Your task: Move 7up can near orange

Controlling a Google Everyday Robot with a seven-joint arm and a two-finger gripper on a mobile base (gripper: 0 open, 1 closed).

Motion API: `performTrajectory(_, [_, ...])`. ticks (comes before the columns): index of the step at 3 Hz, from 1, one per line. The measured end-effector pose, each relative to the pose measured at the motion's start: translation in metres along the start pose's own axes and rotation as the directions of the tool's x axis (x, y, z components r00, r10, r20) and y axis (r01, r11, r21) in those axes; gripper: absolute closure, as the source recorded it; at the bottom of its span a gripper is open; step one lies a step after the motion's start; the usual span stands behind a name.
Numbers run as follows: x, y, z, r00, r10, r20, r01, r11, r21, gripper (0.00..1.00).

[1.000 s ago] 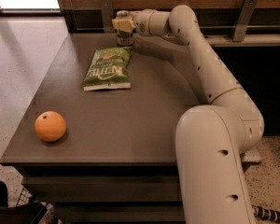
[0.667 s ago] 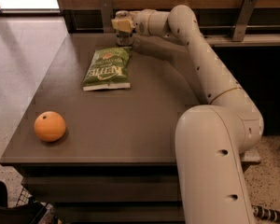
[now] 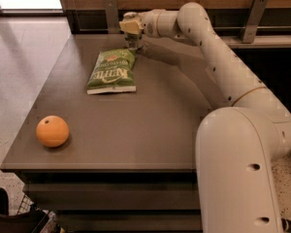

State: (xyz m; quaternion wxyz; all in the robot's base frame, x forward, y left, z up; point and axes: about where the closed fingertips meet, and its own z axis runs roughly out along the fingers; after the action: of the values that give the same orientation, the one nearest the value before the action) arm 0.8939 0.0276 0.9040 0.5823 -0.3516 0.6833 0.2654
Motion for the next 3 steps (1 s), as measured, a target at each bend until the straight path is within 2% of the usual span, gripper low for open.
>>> performTrajectory(1, [-0.015, 0.003, -0.047, 0.998, -0.019, -0.065, 0.023, 0.9974, 0.068, 1.0])
performTrajectory(3, [-0.031, 0.008, -0.125, 1.0, -0.013, -0.019, 0.016, 0.9873, 0.158, 1.0])
